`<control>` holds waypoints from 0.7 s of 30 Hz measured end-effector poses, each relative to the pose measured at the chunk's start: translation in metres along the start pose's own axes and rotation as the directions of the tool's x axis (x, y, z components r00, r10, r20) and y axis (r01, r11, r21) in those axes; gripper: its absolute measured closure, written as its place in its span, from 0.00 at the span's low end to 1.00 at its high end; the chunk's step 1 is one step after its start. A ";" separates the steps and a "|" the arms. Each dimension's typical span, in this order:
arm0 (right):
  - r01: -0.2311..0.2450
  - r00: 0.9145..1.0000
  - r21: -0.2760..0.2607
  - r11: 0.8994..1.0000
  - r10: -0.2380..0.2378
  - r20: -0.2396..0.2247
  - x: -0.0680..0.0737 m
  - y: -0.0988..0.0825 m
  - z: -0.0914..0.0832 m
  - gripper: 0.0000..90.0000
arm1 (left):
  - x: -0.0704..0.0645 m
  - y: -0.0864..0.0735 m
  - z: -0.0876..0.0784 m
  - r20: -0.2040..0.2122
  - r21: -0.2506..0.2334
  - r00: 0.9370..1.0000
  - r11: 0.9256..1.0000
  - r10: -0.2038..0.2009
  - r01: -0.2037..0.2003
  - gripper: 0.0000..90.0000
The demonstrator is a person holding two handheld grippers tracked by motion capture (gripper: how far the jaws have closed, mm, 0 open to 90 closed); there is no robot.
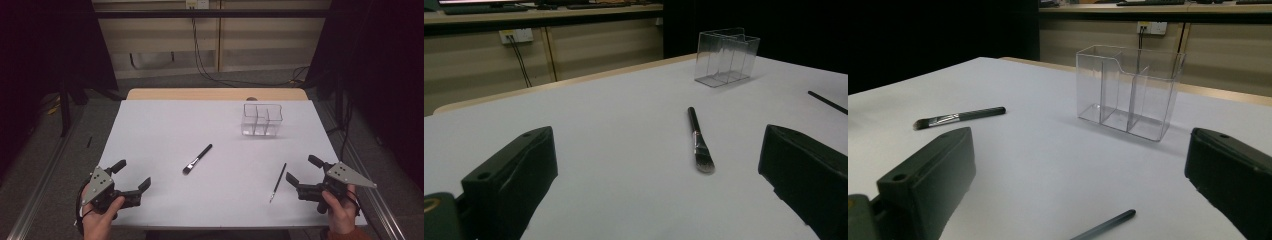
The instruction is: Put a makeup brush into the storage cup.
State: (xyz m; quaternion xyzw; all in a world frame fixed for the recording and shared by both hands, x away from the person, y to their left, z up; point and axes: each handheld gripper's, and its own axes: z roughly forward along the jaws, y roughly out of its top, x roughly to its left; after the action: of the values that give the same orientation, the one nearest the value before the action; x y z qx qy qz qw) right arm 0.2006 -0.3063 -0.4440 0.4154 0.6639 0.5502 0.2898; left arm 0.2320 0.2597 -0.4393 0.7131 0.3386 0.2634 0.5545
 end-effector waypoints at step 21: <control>-0.009 1.000 0.004 1.000 0.009 0.007 -0.002 -0.001 0.000 0.00 | -0.004 0.005 0.023 0.069 0.038 0.997 0.998 0.040 -0.043 0.04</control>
State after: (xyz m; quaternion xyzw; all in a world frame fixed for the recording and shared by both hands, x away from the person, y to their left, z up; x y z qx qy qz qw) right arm 0.2013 -0.3081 -0.4455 0.4208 0.6620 0.5489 0.2887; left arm 0.2480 0.2416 -0.4407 0.7393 0.3095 0.2436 0.5461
